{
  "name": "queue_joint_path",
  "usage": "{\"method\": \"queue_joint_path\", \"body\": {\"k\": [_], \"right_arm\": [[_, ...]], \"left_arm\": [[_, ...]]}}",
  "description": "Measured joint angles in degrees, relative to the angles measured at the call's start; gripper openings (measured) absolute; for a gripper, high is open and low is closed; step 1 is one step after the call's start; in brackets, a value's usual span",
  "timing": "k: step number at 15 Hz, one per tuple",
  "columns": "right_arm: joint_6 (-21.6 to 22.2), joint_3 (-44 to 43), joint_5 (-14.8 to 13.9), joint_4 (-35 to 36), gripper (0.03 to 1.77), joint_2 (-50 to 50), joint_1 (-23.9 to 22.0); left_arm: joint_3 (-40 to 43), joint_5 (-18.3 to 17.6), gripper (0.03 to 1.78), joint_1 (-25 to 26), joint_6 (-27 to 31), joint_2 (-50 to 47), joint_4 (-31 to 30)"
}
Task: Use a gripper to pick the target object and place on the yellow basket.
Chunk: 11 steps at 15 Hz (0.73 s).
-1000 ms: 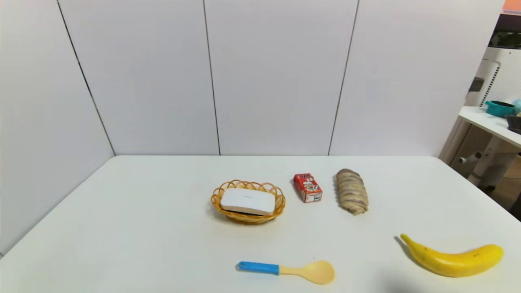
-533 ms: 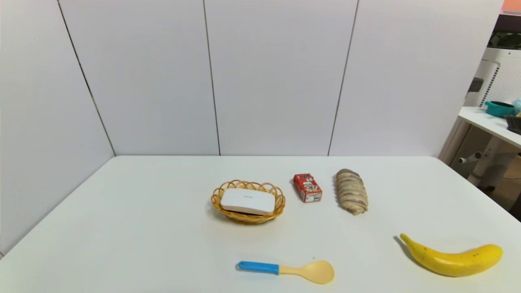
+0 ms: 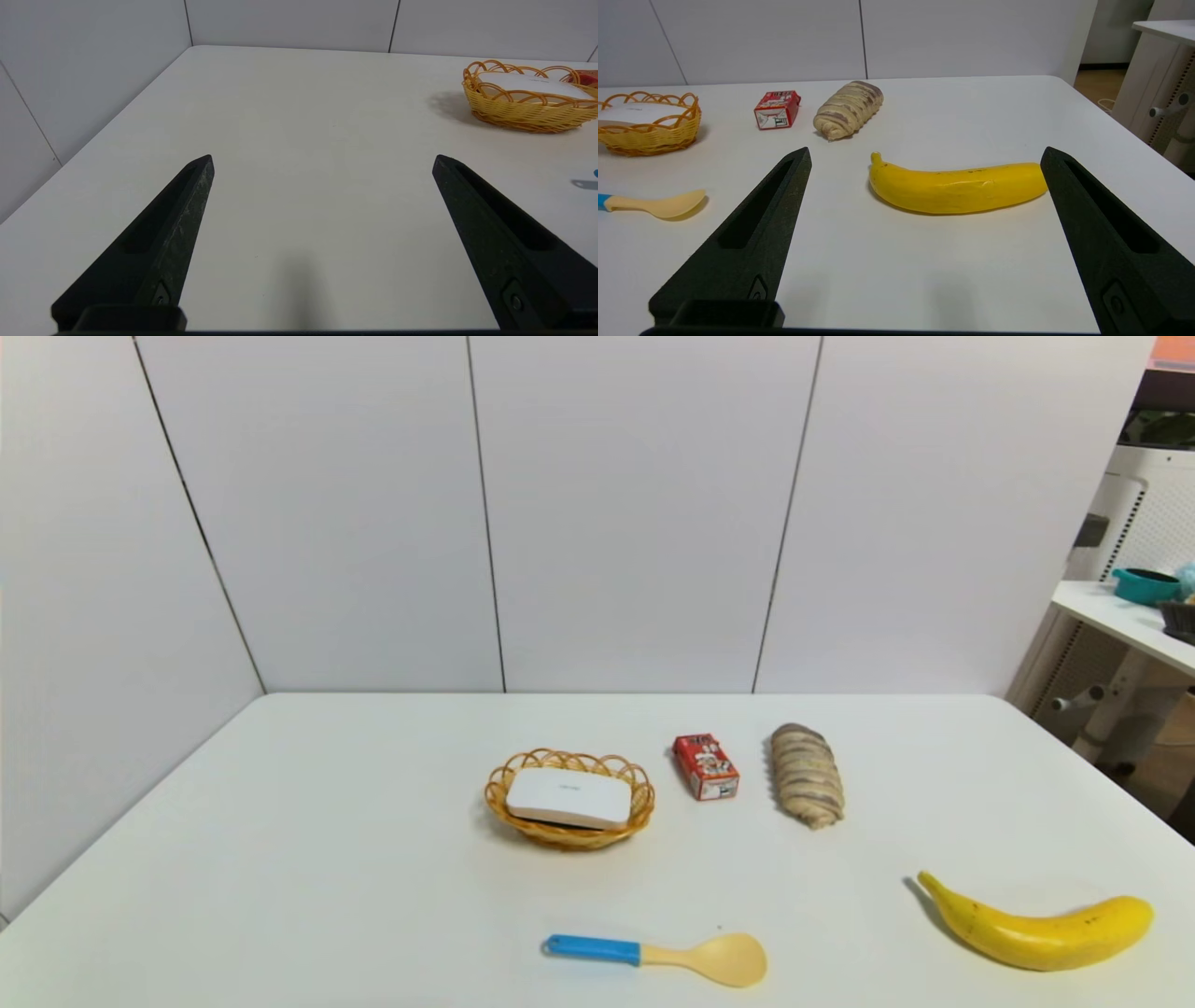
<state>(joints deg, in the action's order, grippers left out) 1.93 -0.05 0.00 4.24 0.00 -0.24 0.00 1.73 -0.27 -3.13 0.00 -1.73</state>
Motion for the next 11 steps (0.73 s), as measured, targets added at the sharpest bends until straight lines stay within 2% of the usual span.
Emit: {"method": "queue_joint_path", "body": {"k": [4, 8, 11], "right_arm": [[1.4, 0.0, -1.4, 0.0, 1.69, -0.2, 0.0], [0.5, 0.0, -1.5, 0.0, 1.69, -0.2, 0.0], [1.8, 0.0, -1.6, 0.0, 1.69, -0.2, 0.0]], "left_arm": [[0.0, 0.0, 1.69, 0.0, 0.0, 0.0, 0.0], [0.0, 0.0, 1.69, 0.0, 0.0, 0.0, 0.0], [0.0, 0.0, 1.69, 0.0, 0.0, 0.0, 0.0]]}}
